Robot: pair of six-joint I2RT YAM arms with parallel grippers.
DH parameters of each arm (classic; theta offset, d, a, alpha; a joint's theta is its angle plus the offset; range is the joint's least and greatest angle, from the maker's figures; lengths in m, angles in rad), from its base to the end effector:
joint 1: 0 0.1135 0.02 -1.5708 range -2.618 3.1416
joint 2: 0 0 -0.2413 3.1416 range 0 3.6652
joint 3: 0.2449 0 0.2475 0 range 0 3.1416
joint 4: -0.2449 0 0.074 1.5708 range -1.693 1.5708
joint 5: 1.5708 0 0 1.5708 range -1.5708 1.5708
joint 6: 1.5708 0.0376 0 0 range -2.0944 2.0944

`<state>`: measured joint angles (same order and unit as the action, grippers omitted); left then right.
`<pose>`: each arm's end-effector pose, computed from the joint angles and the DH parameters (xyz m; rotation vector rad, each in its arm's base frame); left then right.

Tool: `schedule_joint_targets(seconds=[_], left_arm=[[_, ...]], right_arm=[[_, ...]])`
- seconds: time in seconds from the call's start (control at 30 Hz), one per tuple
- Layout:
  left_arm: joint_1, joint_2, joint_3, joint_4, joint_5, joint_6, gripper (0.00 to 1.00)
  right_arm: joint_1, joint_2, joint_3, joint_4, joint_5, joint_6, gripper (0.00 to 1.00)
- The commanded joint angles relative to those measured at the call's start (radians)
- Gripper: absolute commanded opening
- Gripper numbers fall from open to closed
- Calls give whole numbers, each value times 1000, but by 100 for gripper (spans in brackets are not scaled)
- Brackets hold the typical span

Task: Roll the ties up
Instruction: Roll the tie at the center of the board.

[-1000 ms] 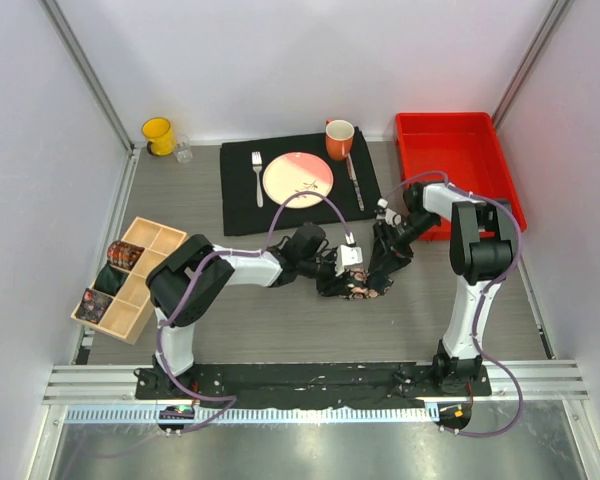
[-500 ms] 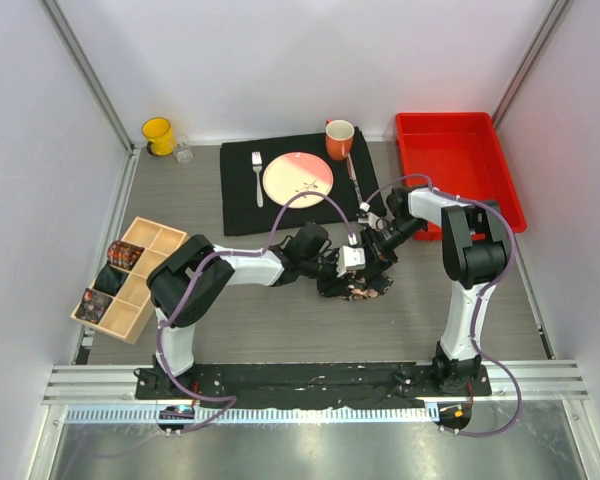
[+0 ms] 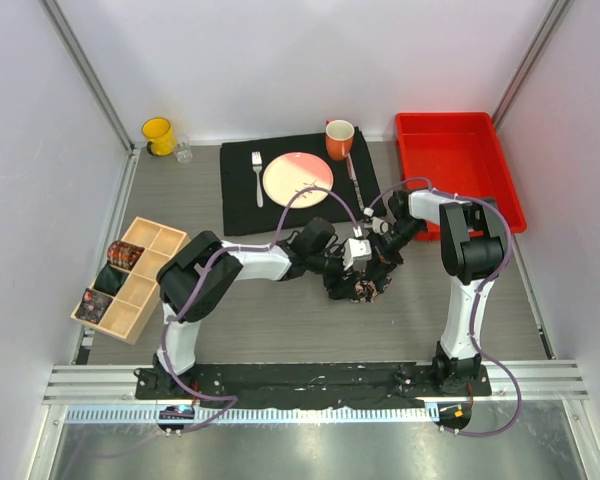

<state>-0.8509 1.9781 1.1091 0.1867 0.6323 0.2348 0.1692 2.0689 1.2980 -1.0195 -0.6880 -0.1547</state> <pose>0.2453 -0.3135 0.1246 1.4775 1.7637 -1.0368 0.3182 0.0786 0.1006 0.3371 -2.7387 -0.9855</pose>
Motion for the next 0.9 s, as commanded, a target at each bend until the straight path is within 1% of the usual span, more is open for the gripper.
schedule_joint_targets(seconds=[0.0, 0.1, 0.13, 0.2, 0.23, 0.3, 0.33, 0.37, 0.4, 0.43, 0.53, 0.6, 0.73, 0.87], left_arm=[[-2, 50, 73, 13, -6, -48, 70], [-11, 65, 87, 4, 0, -46, 66], [-10, 73, 89, -9, -2, -43, 56], [-10, 73, 81, -49, -13, -31, 47], [-10, 74, 75, -62, -28, -8, 38], [-10, 62, 35, -75, -46, 9, 29], [-11, 57, 23, -76, -55, 23, 21], [-10, 47, 12, -85, -65, 31, 19], [-11, 42, -14, -84, -74, 37, 17], [-11, 35, -26, -76, -78, 37, 14], [-8, 24, -57, -59, -85, 37, 10], [-8, 25, -61, -46, -91, 29, 9], [-10, 12, -63, -15, -112, 21, 5], [-8, -19, -64, 28, -157, 2, 2]], right_arm=[[13, 22, -14, 164, 160, -9, 1], [23, 13, -12, 168, 147, 3, 1], [23, 10, -8, 165, 142, 4, 1], [23, 4, 0, 151, 128, 6, 1], [23, -1, 4, 133, 120, 4, 1], [7, -16, 20, 105, 99, 6, 6], [-6, -18, 26, 72, 72, 12, 10], [-23, -21, 33, 56, 53, 18, 15], [-42, -21, 38, 42, 35, 29, 17], [-87, -23, 37, 26, -8, 43, 20], [-129, -29, 20, 19, -42, 70, 20], [-125, -21, 1, 32, -35, 79, 20], [-97, 9, -12, 76, 31, 86, 17], [-68, 49, -9, 78, 148, 58, 16]])
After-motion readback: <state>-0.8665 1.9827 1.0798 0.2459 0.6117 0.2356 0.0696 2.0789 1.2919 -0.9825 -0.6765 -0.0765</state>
